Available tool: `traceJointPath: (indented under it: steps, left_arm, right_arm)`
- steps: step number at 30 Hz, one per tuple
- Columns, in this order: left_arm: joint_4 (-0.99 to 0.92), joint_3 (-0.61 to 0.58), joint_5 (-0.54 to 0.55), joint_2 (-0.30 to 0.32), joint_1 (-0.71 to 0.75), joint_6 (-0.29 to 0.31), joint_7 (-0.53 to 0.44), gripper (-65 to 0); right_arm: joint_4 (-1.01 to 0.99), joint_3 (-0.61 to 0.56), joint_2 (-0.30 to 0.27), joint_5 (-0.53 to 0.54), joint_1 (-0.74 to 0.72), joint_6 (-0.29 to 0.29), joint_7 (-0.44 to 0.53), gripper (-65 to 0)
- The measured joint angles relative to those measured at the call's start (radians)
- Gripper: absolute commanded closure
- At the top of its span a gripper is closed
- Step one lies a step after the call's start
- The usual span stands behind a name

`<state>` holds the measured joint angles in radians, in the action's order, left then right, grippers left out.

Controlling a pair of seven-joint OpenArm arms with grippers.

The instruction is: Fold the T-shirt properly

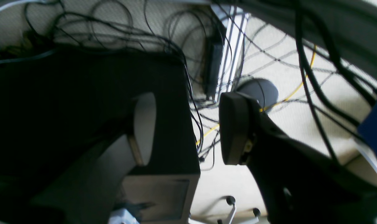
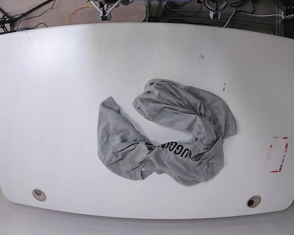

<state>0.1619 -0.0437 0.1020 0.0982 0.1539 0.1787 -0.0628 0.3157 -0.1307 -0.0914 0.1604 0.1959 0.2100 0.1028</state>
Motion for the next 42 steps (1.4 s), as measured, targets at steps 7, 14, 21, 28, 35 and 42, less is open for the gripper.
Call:
traceJointPath:
  steps: [7,14,21,28,35,42]
  left_arm:
    - [0.001,0.000,0.000,-0.004,0.000,0.000,-0.002,-29.9]
    - [0.001,0.000,0.000,-0.003,0.002,0.000,0.002,-29.6]
    - [0.031,0.000,0.000,0.003,0.014,0.003,0.011,-29.6]
    - [0.165,0.004,0.001,0.031,0.085,0.004,0.010,-29.4]
    - [0.343,0.008,0.003,0.044,0.195,0.002,0.082,-29.4]
    - [0.579,0.008,0.004,0.069,0.340,-0.002,0.085,-29.4]
  right_arm:
    - [0.003,0.000,-0.003,0.000,0.000,0.002,0.001,-4.8]
    - [0.001,0.000,-0.002,0.000,0.008,0.001,-0.002,-4.4]
    - [0.014,0.000,-0.002,0.000,0.025,0.004,0.048,-4.4]
    - [0.151,0.000,-0.003,0.000,0.118,-0.001,0.036,-4.4]
    - [0.323,0.001,-0.005,0.000,0.212,-0.002,-0.041,-4.3]
    - [0.555,0.003,-0.006,0.000,0.326,-0.034,-0.124,-4.3]
